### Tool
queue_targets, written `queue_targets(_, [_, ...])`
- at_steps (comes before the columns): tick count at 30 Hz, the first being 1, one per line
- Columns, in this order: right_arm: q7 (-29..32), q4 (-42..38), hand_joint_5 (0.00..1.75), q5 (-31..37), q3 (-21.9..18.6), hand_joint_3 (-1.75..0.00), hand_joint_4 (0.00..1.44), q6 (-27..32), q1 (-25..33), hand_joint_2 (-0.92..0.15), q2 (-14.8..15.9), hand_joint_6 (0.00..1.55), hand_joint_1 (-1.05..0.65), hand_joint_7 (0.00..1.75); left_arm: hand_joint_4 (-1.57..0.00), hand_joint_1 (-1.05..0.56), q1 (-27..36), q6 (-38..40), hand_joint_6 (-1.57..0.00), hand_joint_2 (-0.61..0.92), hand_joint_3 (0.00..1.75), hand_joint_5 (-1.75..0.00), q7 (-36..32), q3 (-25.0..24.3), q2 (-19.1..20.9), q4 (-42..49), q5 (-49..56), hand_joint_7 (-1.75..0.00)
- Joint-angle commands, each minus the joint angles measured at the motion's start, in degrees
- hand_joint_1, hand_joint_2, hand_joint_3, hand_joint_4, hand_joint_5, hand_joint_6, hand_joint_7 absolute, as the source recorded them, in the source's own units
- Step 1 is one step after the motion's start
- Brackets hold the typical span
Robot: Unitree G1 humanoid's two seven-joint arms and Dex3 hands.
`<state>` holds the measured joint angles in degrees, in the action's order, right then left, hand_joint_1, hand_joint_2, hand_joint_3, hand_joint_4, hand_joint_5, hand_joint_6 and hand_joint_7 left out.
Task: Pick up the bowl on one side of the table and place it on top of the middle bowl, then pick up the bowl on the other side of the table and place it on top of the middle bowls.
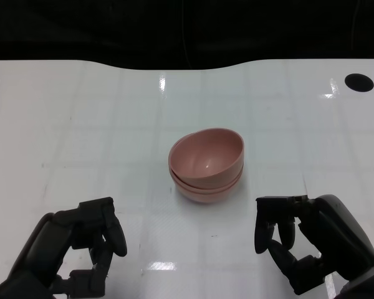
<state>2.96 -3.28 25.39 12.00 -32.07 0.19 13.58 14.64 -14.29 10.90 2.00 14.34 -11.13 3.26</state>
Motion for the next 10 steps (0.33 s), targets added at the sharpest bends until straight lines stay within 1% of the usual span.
queue_targets(1, [-0.7, -0.2, 1.75, -1.6, -0.3, -1.74, 0.96, -0.2, 0.2, -0.07, 0.3, 0.89, -0.08, 1.46, -0.89, -0.14, -0.8, -0.9, -0.79, 0.37, 1.44, -1.75, 0.2, -0.5, 0.6, 0.9, 0.7, -1.59])
queue_targets(6, [-1.2, -0.1, 1.75, -1.8, -0.5, -1.73, 0.96, 0.8, -0.1, -0.07, 0.3, 0.9, -0.08, 1.45, -0.88, -0.14, -1.5, -1.2, -0.8, 0.37, 1.44, -1.75, 0.1, -0.6, 0.2, 2.3, 0.6, -1.56])
queue_targets(10, [-0.7, -0.4, 1.75, -1.6, -0.8, -1.73, 0.95, 0.3, -0.3, -0.07, 0.5, 0.9, -0.08, 1.44, -0.87, -0.14, -1.9, -1.9, -0.8, 0.37, 1.45, -1.75, -0.2, -0.4, 0.3, 3.2, 1.3, -1.55])
